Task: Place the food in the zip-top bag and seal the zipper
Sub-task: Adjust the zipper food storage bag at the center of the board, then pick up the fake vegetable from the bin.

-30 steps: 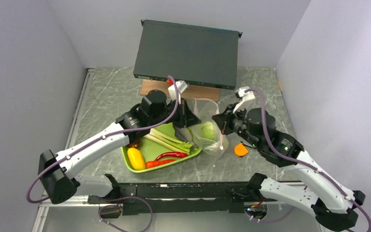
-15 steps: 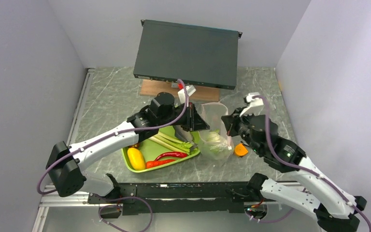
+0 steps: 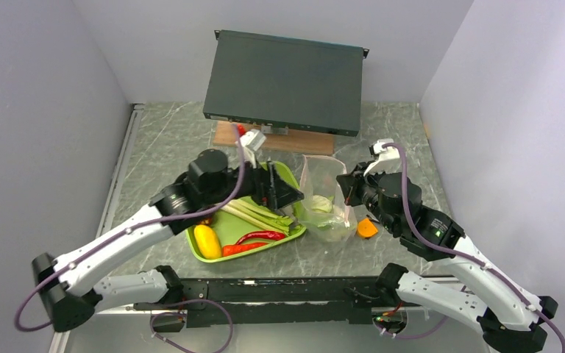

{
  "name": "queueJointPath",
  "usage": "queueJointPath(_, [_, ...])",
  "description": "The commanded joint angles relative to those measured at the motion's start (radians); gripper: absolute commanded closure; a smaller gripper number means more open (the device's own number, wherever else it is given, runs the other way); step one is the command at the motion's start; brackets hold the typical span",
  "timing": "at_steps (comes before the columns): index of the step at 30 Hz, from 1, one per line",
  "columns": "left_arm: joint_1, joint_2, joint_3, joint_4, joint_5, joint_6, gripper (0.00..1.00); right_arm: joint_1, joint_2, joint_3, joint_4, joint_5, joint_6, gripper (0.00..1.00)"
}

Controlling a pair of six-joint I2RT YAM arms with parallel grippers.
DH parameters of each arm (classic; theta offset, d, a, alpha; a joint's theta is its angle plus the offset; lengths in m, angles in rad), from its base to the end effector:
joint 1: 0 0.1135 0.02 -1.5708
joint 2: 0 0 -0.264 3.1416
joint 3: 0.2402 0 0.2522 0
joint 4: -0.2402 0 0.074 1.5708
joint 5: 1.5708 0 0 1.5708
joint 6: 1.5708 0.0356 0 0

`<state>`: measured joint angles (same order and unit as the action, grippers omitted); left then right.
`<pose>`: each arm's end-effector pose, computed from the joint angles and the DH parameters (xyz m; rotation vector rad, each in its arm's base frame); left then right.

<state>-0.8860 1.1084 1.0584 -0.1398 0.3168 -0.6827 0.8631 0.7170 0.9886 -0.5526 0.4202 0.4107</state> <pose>0.1532 -0.2051 0.3771 0.4570 1.9267 -1.3676 0.1041 0.0994 0.3810 -0.1246 1.8525 0.5058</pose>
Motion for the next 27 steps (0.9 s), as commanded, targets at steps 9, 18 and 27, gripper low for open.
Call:
queueJointPath(9, [0.018,-0.317,-0.028,-0.452,-0.406,0.109,0.0,0.003,0.005,0.038,0.04,-0.006,-0.023,1.0])
queueJointPath(18, [0.027,-0.303,-0.137,-0.747,-0.86,-0.053,0.0,0.003,0.05,0.045,0.059,-0.032,-0.033,1.0])
queueJointPath(27, [0.114,-0.269,-0.27,-0.474,-0.91,0.099,0.0,0.002,0.041,0.042,0.07,-0.034,-0.032,1.0])
